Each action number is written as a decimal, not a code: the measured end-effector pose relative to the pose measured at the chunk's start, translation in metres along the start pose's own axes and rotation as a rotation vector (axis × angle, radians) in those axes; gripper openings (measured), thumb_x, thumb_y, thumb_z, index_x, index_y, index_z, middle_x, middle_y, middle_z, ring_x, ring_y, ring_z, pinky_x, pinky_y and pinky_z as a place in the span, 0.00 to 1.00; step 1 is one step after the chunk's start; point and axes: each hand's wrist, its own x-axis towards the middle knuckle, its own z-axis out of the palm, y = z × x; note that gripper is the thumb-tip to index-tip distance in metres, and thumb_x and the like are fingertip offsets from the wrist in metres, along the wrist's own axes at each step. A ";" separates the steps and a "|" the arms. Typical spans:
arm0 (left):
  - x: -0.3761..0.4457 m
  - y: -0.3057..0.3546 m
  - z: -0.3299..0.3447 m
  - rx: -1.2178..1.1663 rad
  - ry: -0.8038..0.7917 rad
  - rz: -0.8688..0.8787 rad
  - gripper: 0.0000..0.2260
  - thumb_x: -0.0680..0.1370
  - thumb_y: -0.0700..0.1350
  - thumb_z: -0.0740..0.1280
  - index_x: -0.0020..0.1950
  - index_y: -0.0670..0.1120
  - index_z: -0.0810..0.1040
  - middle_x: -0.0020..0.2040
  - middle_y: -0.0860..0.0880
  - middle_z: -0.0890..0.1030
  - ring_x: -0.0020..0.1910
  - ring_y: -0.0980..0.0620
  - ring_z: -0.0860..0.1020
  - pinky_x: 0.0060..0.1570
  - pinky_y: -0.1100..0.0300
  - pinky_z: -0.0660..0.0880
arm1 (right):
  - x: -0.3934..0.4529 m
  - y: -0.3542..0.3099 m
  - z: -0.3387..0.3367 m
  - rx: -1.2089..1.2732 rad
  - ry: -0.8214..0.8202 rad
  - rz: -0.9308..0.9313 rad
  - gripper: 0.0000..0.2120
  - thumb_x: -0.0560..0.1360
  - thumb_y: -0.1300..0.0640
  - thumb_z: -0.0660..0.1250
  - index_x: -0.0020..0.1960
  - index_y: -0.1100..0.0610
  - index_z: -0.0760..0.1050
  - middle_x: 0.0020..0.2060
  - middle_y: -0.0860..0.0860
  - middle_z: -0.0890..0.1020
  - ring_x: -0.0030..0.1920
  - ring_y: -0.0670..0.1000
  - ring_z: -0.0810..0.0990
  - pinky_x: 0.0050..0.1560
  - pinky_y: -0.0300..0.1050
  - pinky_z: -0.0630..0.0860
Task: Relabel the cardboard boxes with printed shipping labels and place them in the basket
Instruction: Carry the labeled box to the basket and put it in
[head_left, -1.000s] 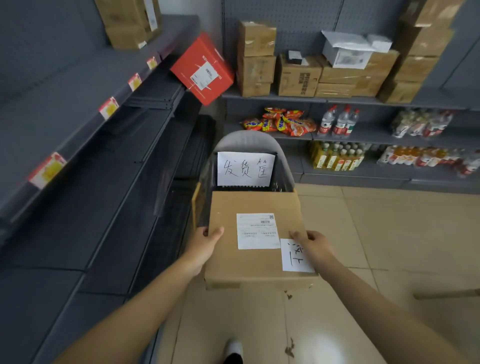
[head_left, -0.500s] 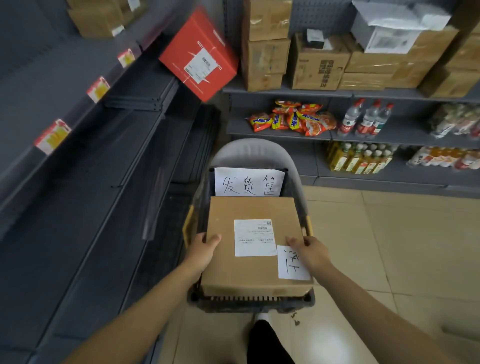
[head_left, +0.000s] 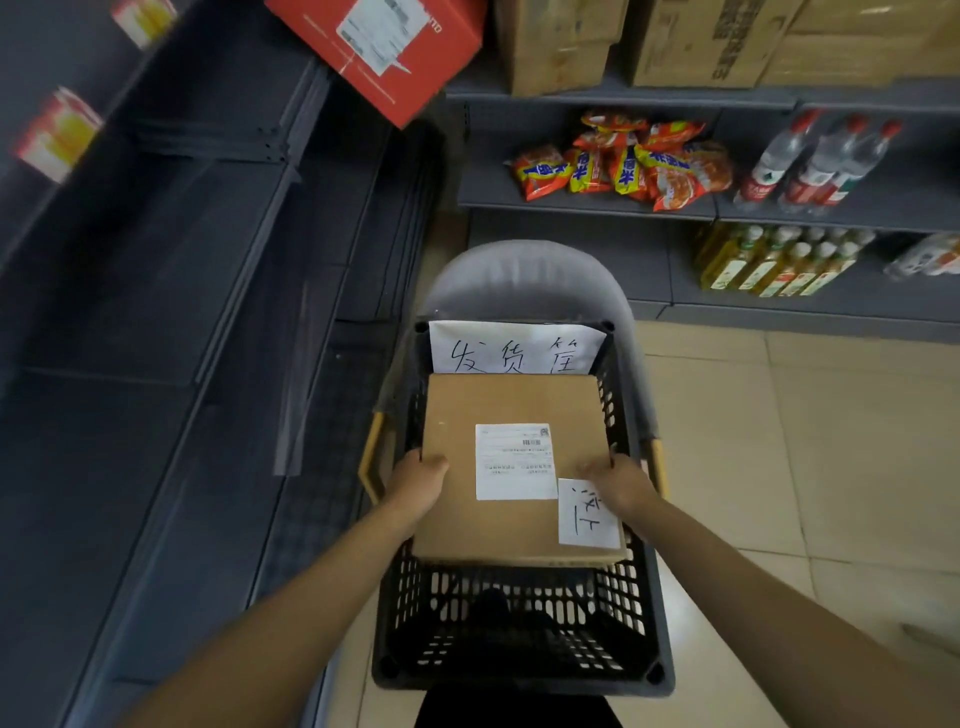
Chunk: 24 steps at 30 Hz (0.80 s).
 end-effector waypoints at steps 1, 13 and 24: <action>0.010 0.002 0.002 0.019 0.005 -0.007 0.13 0.81 0.49 0.57 0.62 0.46 0.73 0.48 0.50 0.77 0.46 0.50 0.76 0.52 0.54 0.73 | 0.008 -0.002 0.003 0.010 0.005 0.026 0.24 0.79 0.46 0.61 0.67 0.62 0.66 0.55 0.60 0.81 0.53 0.61 0.81 0.57 0.58 0.77; 0.110 -0.004 0.031 0.208 -0.019 -0.072 0.18 0.81 0.44 0.56 0.70 0.42 0.66 0.55 0.43 0.78 0.49 0.45 0.78 0.46 0.54 0.75 | 0.117 -0.009 0.044 -0.015 -0.020 0.334 0.19 0.81 0.57 0.56 0.68 0.66 0.65 0.60 0.64 0.76 0.60 0.63 0.76 0.62 0.57 0.74; 0.168 -0.031 0.062 0.279 -0.007 -0.126 0.16 0.81 0.42 0.55 0.68 0.41 0.67 0.61 0.40 0.75 0.57 0.42 0.76 0.59 0.48 0.74 | 0.170 0.018 0.067 -0.104 0.005 0.340 0.19 0.81 0.56 0.54 0.69 0.62 0.66 0.66 0.62 0.71 0.65 0.62 0.72 0.67 0.59 0.68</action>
